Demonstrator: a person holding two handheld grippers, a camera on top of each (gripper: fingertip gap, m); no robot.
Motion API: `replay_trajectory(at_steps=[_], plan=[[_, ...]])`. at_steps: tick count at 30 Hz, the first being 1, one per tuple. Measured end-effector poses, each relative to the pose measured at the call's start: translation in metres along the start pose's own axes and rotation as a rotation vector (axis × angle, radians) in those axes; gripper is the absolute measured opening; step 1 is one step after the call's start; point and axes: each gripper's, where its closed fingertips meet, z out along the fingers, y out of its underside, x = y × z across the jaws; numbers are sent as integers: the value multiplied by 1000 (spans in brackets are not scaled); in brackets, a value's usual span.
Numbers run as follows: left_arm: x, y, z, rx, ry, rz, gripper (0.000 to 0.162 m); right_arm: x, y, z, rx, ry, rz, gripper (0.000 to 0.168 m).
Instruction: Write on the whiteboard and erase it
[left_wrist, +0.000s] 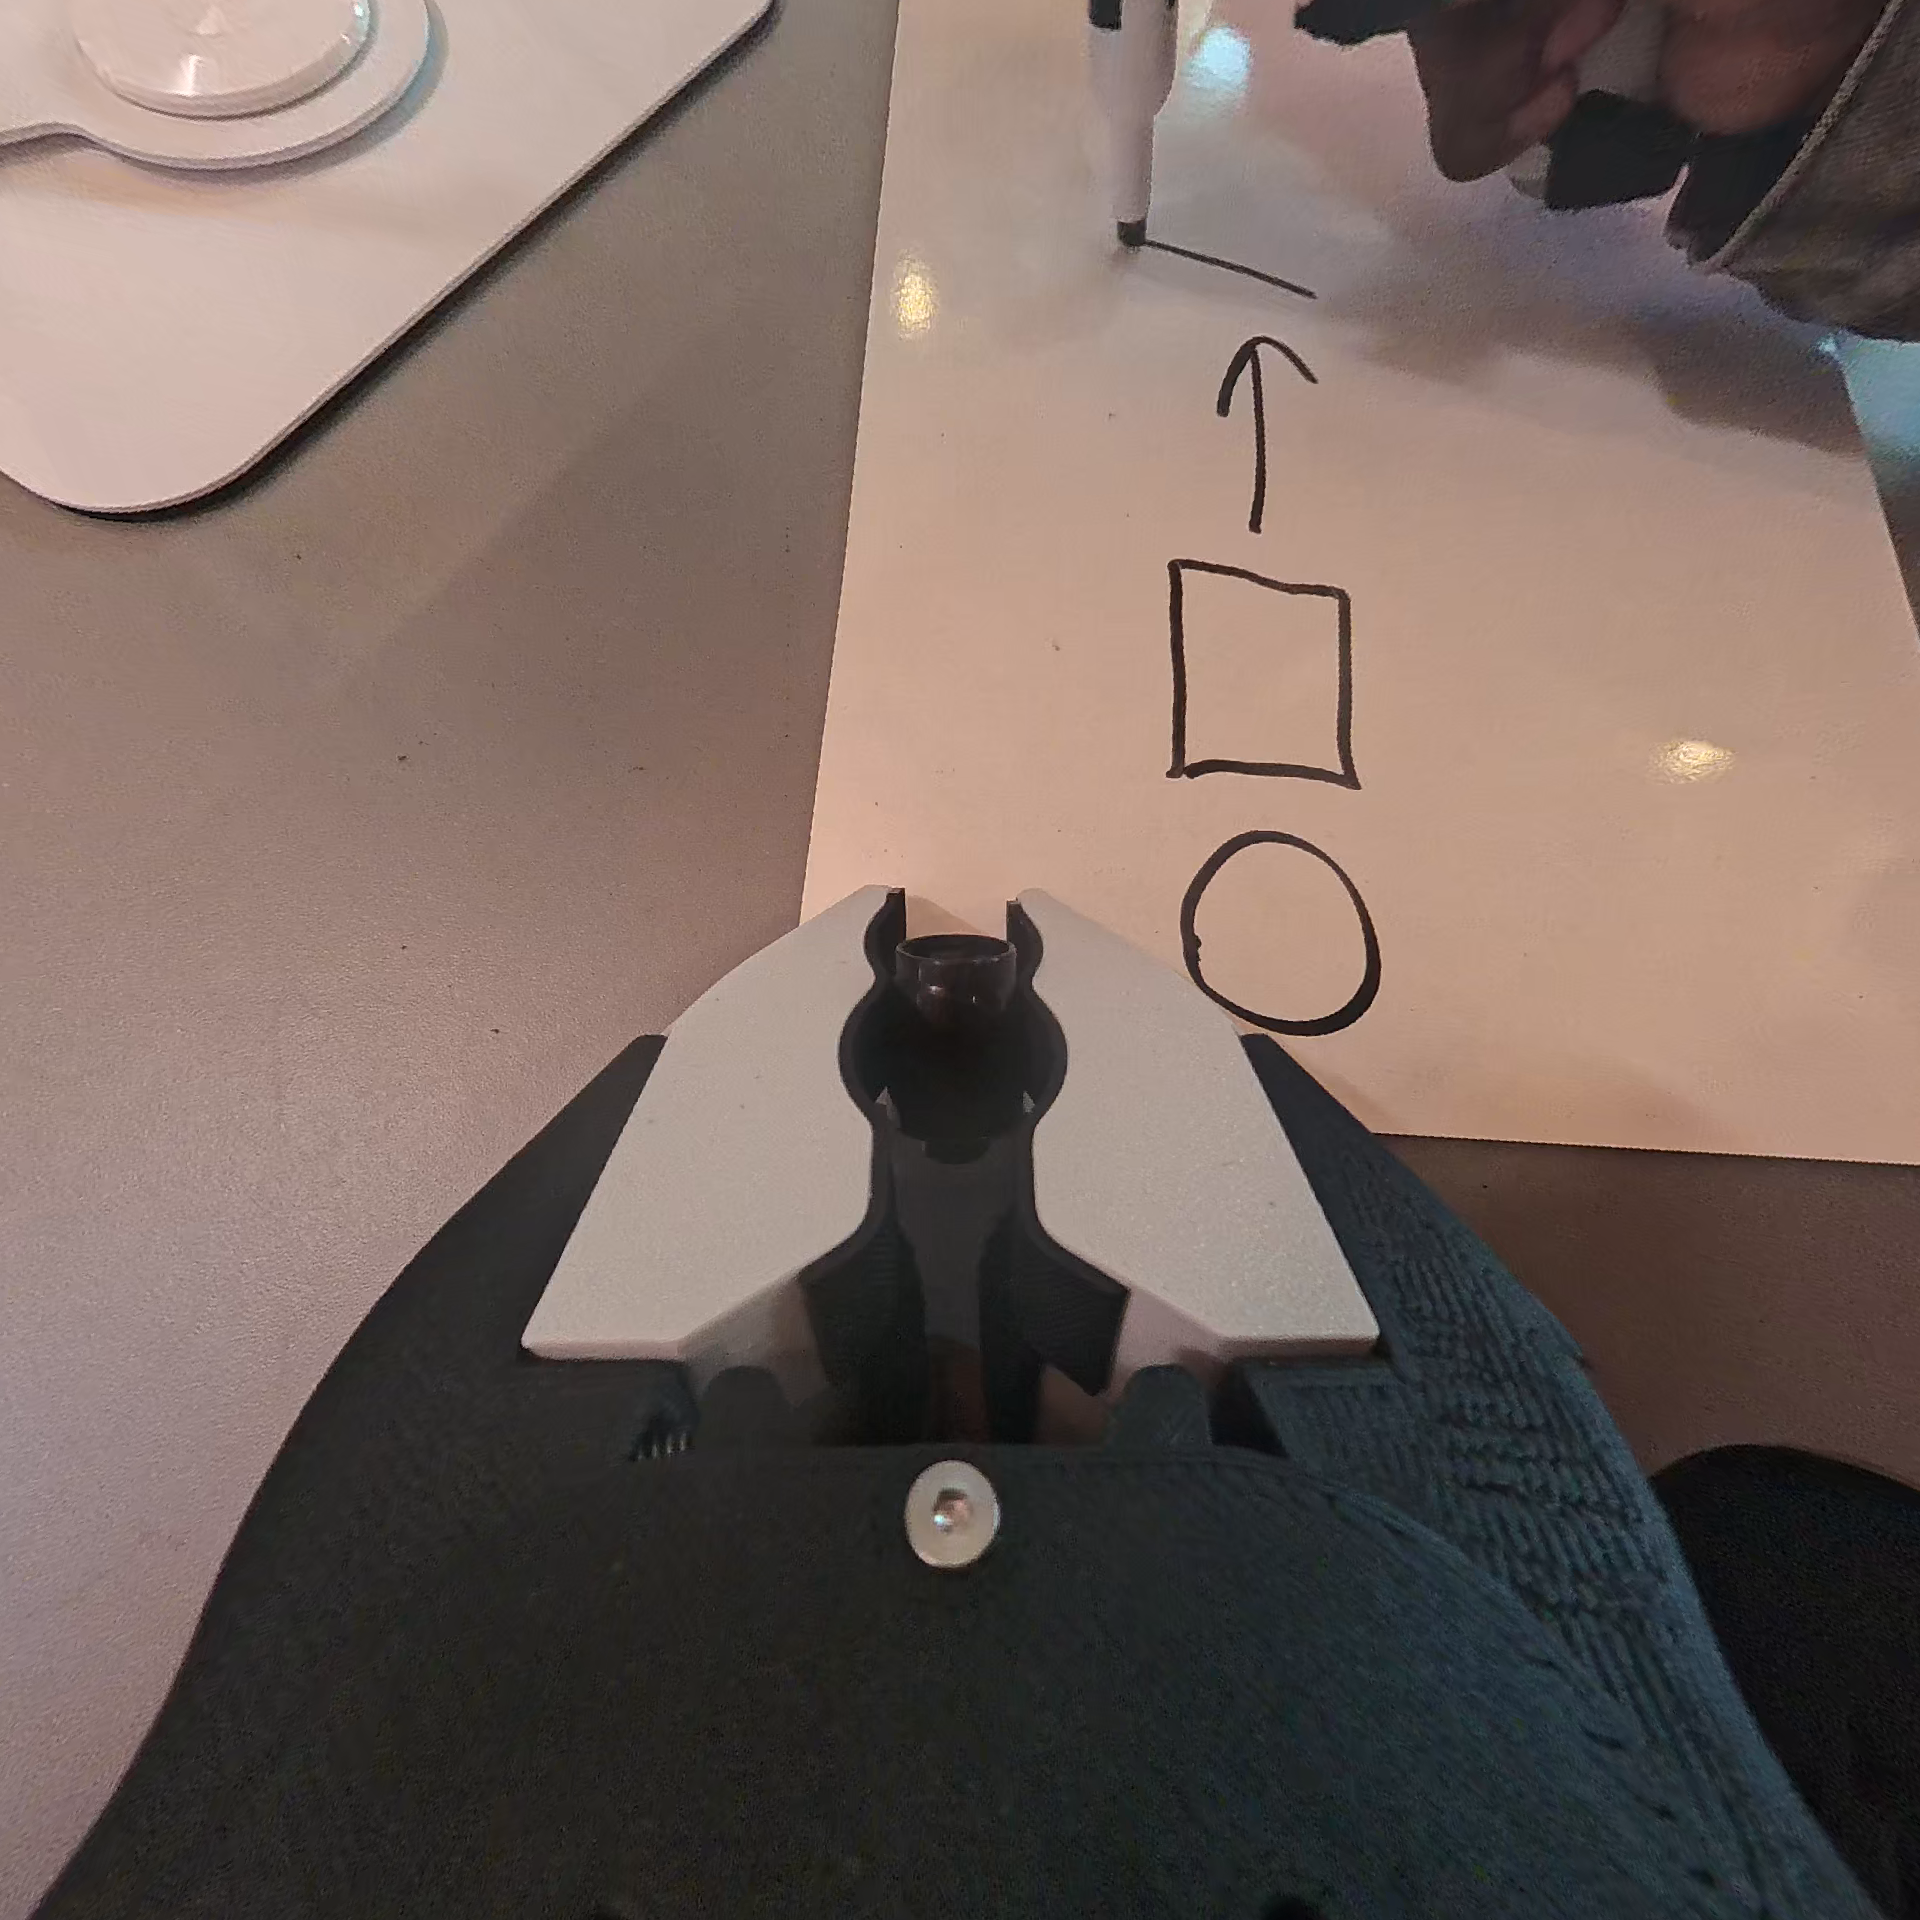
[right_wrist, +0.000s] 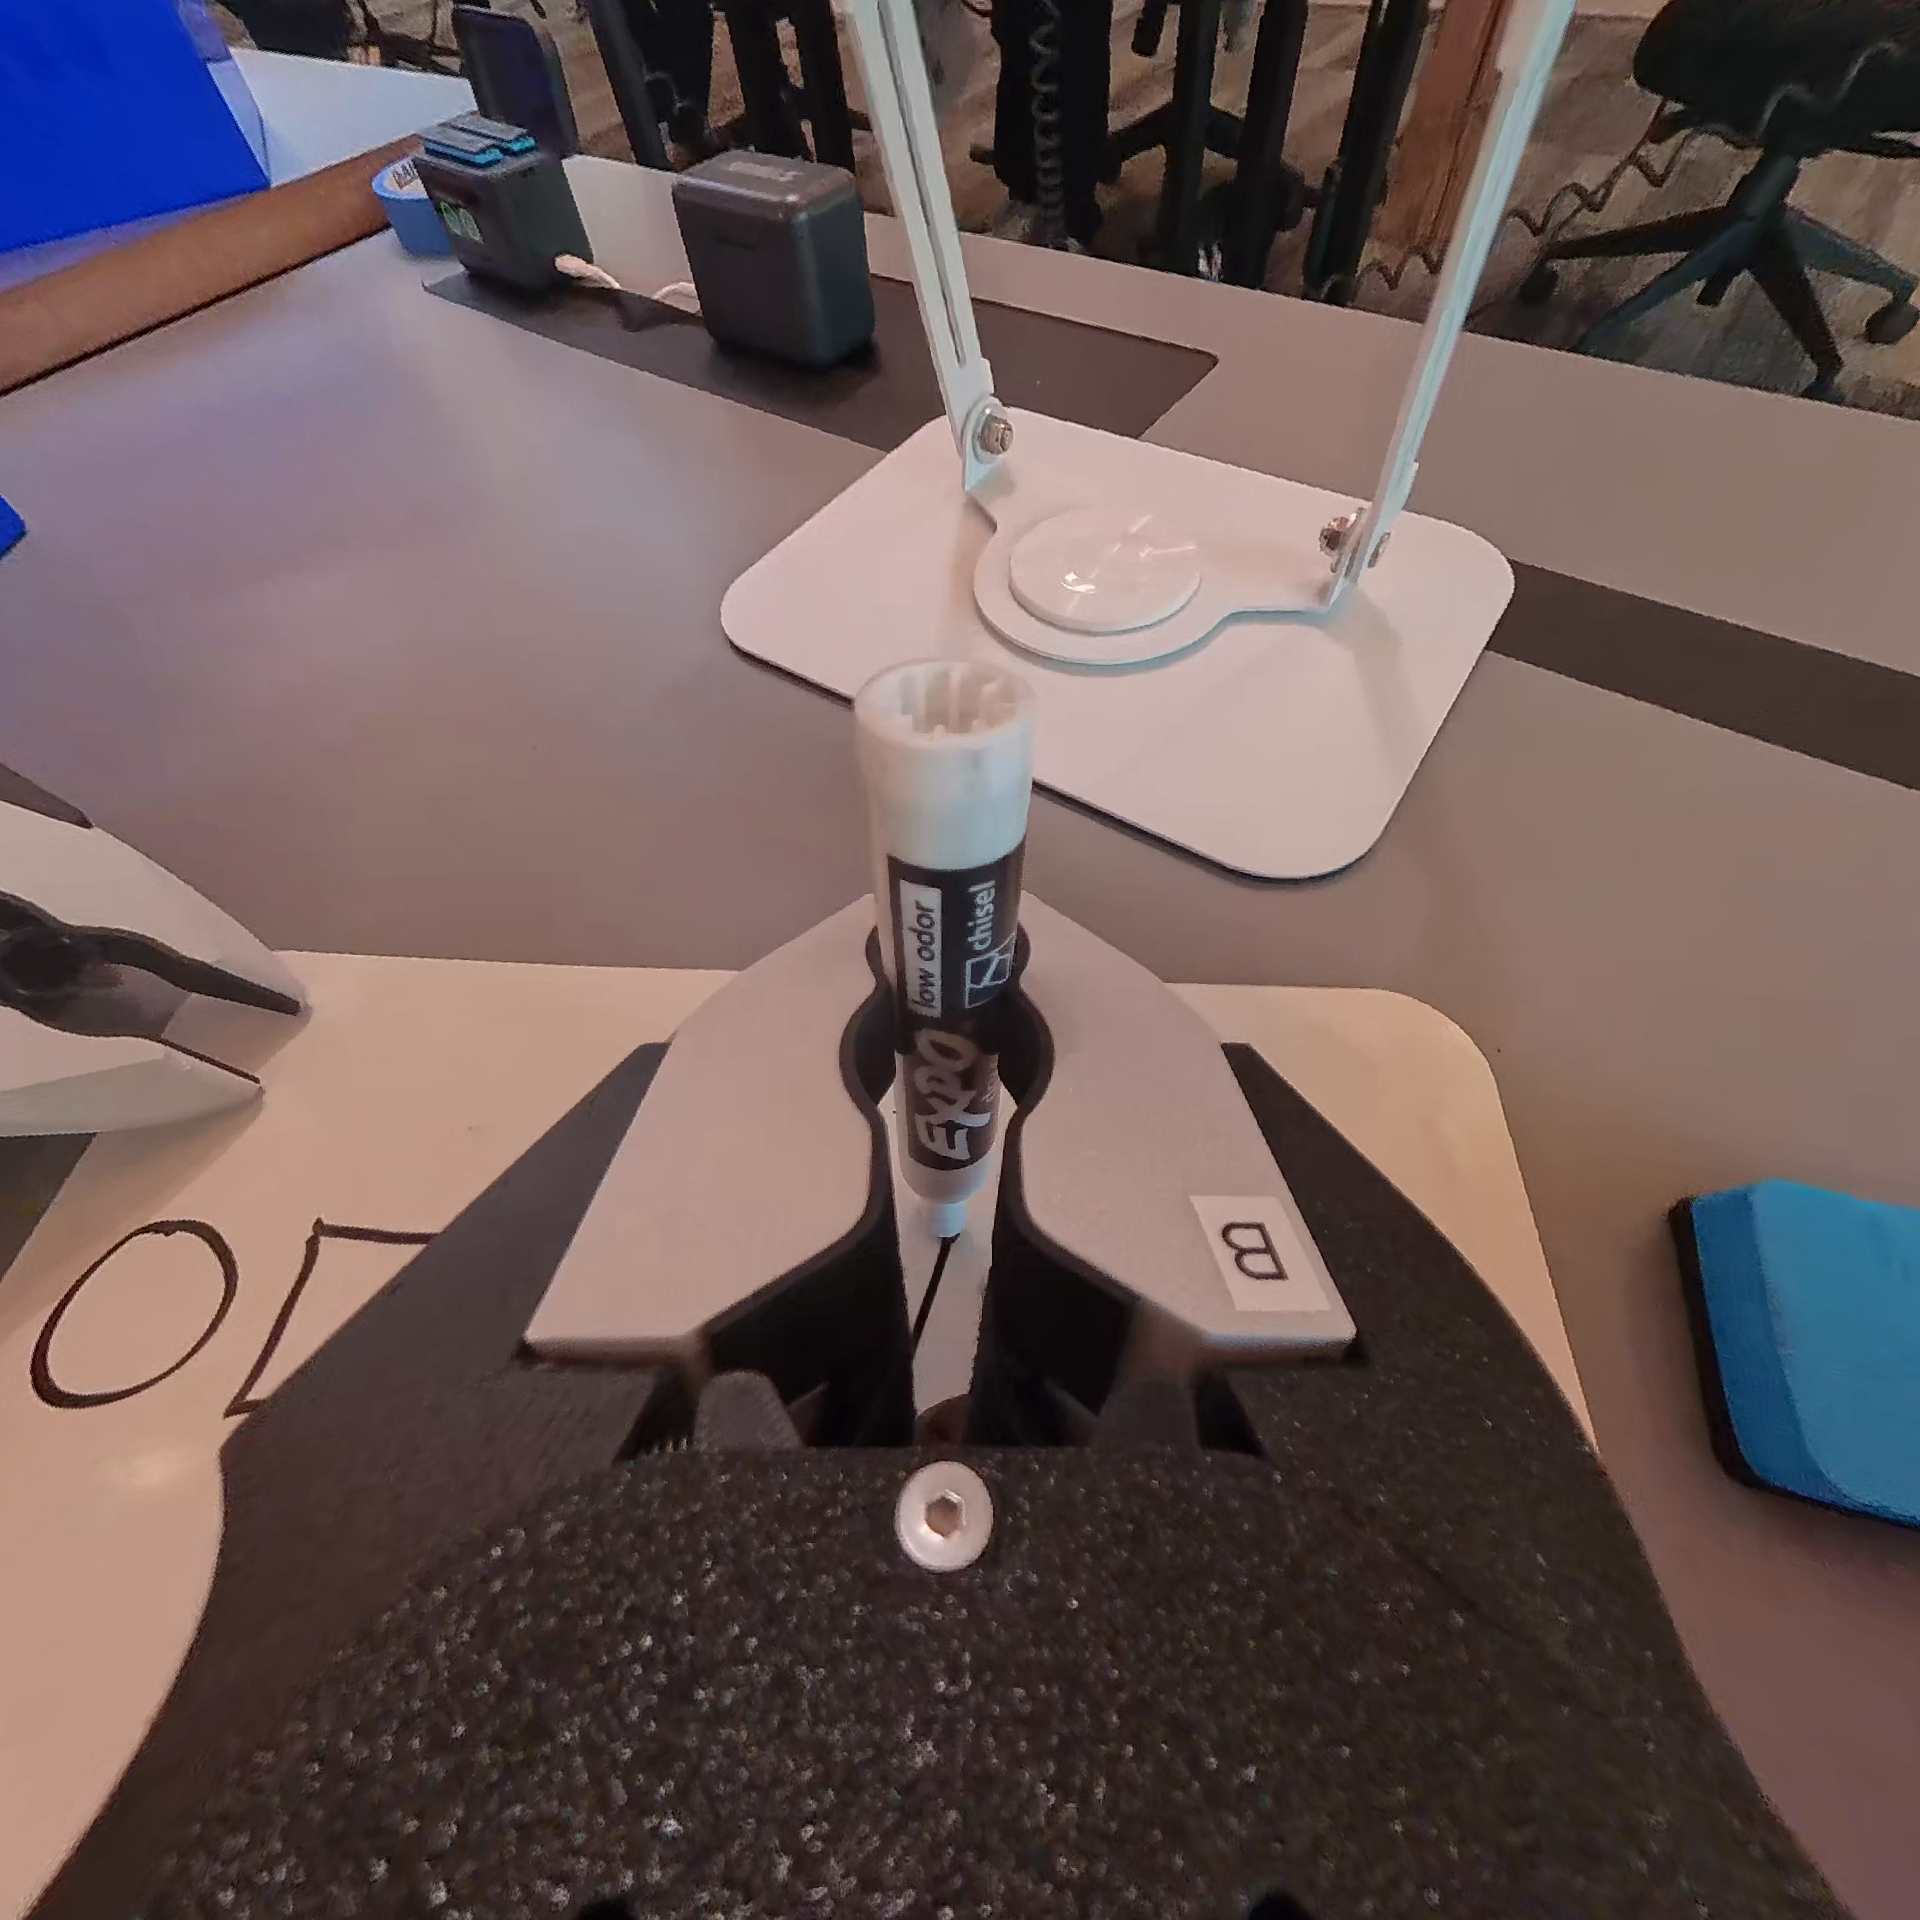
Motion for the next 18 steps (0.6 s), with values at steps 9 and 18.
replay_trajectory(at_steps=[9, 18], plan=[[0, 0, 0, 0, -1, 1, 20, 24, 16, -35, -20, 71, 13, 16], [0, 0, 0, 3, 1, -1, 19, 17, 17, -36, -10, 62, 6, 16]])
